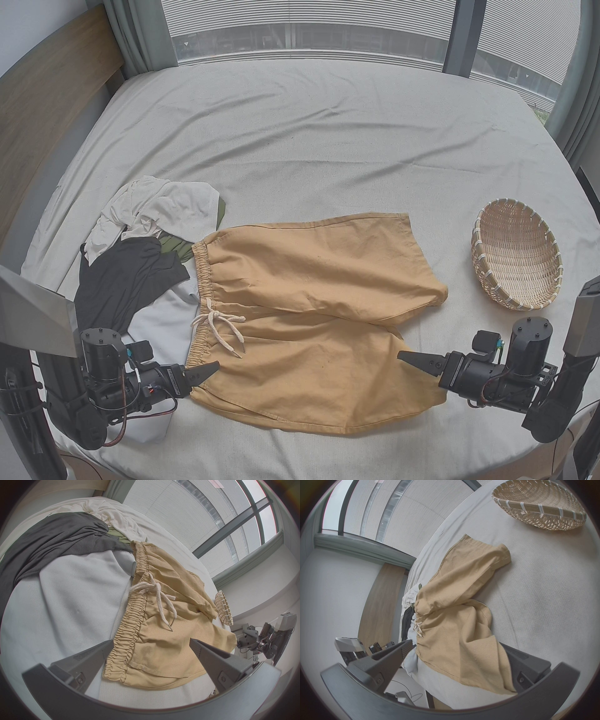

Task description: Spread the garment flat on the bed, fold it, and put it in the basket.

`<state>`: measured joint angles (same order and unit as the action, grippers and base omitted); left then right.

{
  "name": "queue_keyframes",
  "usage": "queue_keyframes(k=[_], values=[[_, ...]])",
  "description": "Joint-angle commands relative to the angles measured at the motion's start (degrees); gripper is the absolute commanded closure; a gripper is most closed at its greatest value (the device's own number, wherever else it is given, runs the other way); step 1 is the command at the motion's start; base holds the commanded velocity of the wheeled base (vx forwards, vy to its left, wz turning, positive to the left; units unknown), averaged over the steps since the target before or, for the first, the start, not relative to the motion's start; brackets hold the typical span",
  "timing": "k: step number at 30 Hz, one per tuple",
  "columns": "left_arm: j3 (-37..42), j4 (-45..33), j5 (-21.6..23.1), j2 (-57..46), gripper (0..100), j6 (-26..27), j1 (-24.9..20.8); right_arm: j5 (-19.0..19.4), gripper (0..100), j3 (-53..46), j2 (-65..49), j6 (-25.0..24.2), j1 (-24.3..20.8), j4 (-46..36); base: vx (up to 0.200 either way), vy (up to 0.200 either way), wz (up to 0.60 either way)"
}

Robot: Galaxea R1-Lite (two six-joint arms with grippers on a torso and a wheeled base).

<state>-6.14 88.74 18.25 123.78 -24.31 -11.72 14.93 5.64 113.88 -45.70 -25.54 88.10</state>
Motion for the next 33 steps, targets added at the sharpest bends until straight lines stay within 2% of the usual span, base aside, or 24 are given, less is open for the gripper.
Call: queue_keyframes(k=[1,7,11,27,33], values=[[-0.1,0.0,0.0,0.3,0,0.0,-0.1,0.3,0,1.8,-0.9,-1.8,0.2,0.1,0.0,0.0,0.0],[0.0,0.0,0.0,0.2,0,0.0,-0.1,1.6,0,3.2,-0.4,-3.9,0.6,0.1,0.0,0.0,0.0],[0.2,0.0,0.0,0.2,0,0.0,-0.1,1.6,0,4.2,-0.5,-7.6,0.6,0.1,0.0,0.0,0.0],[0.3,0.0,0.0,0.1,0,-0.1,-0.1,1.3,0,5.3,5.1,-8.2,3.5,-1.2,0.0,0.0,0.0],[0.3,0.0,0.0,0.1,0,0.0,-0.2,1.7,0,5.6,6.9,-11.7,3.3,-2.2,0.0,0.0,0.0]])
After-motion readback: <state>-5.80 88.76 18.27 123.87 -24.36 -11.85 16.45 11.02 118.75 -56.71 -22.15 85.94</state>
